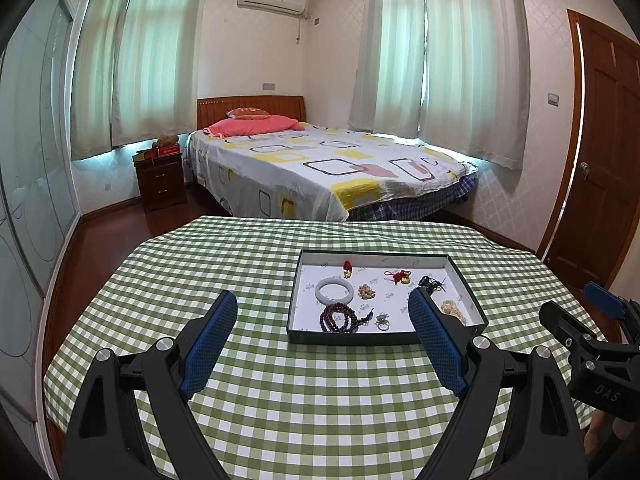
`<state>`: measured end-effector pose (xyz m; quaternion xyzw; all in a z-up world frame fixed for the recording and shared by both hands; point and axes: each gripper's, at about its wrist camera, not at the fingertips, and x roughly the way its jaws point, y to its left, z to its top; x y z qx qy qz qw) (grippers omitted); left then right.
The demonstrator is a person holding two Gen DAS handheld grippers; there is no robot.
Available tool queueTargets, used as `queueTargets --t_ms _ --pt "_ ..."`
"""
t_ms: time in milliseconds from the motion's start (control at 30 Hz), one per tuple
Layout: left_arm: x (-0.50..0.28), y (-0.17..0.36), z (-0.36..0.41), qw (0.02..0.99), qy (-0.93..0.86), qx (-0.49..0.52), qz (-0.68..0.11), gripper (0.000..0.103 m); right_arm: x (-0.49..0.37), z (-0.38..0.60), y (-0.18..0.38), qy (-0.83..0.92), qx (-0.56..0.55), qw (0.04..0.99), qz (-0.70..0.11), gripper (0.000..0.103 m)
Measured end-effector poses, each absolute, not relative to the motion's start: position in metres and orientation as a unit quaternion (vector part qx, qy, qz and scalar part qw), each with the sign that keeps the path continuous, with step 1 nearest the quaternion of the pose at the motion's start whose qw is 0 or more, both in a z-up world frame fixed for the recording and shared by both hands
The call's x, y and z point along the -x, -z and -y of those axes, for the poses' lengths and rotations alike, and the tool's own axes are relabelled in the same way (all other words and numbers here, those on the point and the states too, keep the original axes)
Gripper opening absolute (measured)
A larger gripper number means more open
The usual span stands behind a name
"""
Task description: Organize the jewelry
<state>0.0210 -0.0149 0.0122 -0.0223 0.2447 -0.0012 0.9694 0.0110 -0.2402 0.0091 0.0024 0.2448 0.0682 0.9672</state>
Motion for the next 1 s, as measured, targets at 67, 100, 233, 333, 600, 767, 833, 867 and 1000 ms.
queueTargets --t_ms 67,100,233,333,600,767,833,867,1000 --pt "-0.021 -0.012 0.015 0.969 -0.002 0.019 -0.245 0.084 -0.011 0.239 -0.009 -0.069 -0.002 0.967 -0.245 0.096" --pt "-0.021 -0.012 0.015 0.969 -0.004 0.018 -0.247 0.084 -0.011 0.239 -0.008 -0.069 -0.001 0.967 -0.246 0.096" --pt "-0.022 -0.011 0.014 0.967 0.002 0.022 -0.252 0.084 -0.011 0.239 -0.008 -0.069 -0.001 0.967 -0.246 0.096" --pt "-0.021 -0.011 0.014 0.968 0.006 0.025 -0.249 0.084 -0.011 0.239 -0.008 -0.069 -0.002 0.967 -0.246 0.096" --pt "-0.024 -0.005 0.014 0.967 0.018 0.037 -0.251 0.084 -0.012 0.237 -0.005 -0.071 0.0 0.965 -0.251 0.096" --pt "-0.029 0.003 0.009 0.963 0.01 0.051 -0.264 0.085 -0.013 0.237 -0.003 -0.071 -0.001 0.965 -0.254 0.096" --pt "-0.032 0.005 0.007 0.962 0.01 0.052 -0.268 0.085 -0.013 0.237 -0.002 -0.072 -0.001 0.964 -0.256 0.096" --pt "-0.032 0.007 0.007 0.962 0.007 0.05 -0.267 0.085 -0.013 0.237 -0.002 -0.072 -0.001 0.964 -0.256 0.096" --pt "-0.037 0.011 0.003 0.96 0.009 0.054 -0.273 0.085 -0.016 0.239 0.0 -0.07 -0.003 0.963 -0.258 0.096"
